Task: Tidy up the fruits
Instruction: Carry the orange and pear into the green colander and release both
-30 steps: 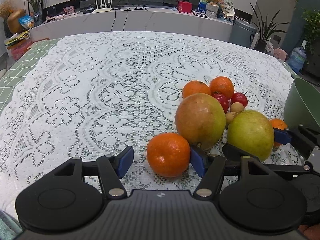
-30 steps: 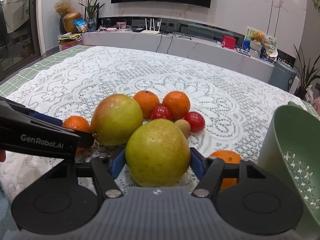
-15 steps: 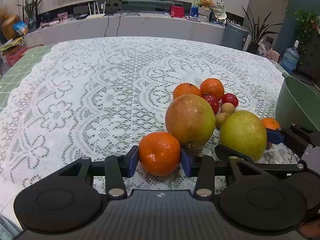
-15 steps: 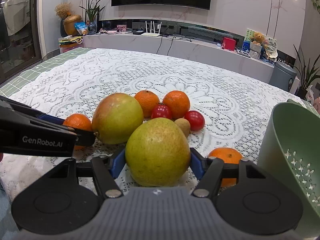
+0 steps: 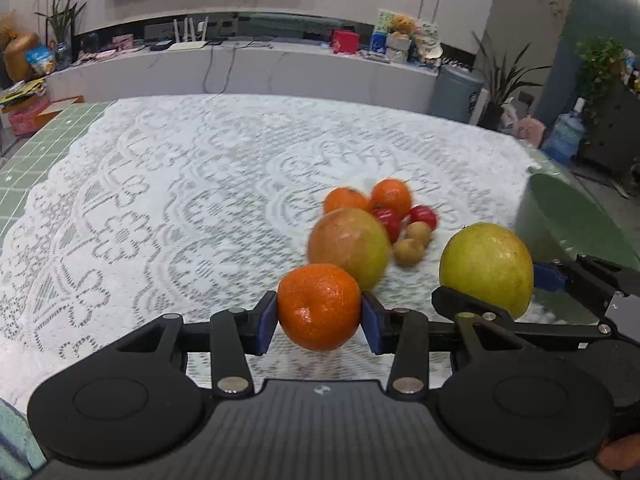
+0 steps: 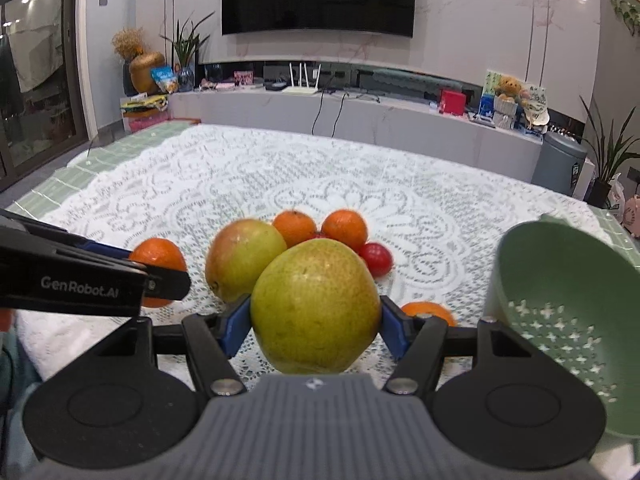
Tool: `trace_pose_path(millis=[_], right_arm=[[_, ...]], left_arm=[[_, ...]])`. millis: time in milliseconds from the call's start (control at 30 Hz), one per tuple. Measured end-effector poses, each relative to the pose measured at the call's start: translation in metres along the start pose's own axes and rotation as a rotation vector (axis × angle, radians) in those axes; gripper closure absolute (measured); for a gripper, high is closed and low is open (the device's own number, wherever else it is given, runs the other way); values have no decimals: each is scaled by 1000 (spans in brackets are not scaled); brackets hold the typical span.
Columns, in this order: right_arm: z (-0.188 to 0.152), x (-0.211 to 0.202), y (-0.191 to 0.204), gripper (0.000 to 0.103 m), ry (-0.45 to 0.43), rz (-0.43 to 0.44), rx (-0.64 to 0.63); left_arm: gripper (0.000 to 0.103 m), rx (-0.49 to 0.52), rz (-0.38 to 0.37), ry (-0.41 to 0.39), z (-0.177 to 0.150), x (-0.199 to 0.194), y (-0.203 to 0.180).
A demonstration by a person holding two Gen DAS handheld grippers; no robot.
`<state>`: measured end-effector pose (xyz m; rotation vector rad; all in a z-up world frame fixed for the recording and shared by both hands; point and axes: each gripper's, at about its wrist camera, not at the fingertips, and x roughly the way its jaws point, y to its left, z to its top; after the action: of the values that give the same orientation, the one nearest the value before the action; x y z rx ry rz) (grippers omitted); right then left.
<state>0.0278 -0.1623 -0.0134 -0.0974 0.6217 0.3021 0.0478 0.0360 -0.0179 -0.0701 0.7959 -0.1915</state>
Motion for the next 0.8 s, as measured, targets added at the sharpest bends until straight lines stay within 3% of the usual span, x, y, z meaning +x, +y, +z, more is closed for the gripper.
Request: trace_pose_path(millis=[400, 600, 800], right_arm=[[19, -60, -63, 40, 2, -76, 37], [25, -70, -111, 39, 73, -117, 68], [25, -62, -151, 39, 174, -135, 69]], left_arm=[[54, 142, -169, -11, 42, -33, -68], [54, 233, -262, 2, 65, -25, -117], [54, 331, -345, 88, 82, 2, -169]])
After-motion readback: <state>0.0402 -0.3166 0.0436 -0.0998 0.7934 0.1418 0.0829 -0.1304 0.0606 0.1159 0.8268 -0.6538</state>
